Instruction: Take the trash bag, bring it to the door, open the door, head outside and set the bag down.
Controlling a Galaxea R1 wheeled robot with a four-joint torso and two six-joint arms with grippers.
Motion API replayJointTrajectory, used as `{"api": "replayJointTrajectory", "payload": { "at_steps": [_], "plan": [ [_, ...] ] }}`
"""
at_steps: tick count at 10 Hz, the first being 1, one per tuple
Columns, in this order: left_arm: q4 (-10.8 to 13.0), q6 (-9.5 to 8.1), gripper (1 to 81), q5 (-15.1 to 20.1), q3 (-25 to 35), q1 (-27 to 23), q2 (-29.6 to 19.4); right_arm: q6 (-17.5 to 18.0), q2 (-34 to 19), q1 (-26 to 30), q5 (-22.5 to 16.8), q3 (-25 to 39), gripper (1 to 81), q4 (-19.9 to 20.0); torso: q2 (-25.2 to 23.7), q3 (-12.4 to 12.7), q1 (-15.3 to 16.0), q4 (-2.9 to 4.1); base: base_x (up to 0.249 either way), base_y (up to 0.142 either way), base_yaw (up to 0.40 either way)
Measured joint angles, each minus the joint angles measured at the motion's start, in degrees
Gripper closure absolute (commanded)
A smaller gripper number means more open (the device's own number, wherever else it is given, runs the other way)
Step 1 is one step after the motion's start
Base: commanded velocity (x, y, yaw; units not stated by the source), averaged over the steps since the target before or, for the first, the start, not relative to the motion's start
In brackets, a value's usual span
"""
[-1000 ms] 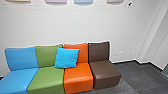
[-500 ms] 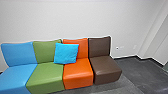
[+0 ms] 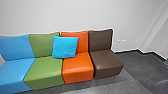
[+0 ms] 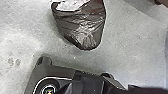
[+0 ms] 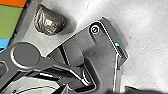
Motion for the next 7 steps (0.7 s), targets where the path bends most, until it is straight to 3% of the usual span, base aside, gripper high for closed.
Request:
{"api": "replayJointTrajectory", "payload": {
  "at_steps": [7],
  "plan": [
    [-0.5, -0.2, 1.0, -0.2, -6.2, -5.4, 2.2, -0.2, -0.6, -0.3, 0.1, 1.3, 1.0, -0.1, -14.7, -0.7, 9.2, 0.0, 0.0, 0.0, 0.0]
  ]
}}
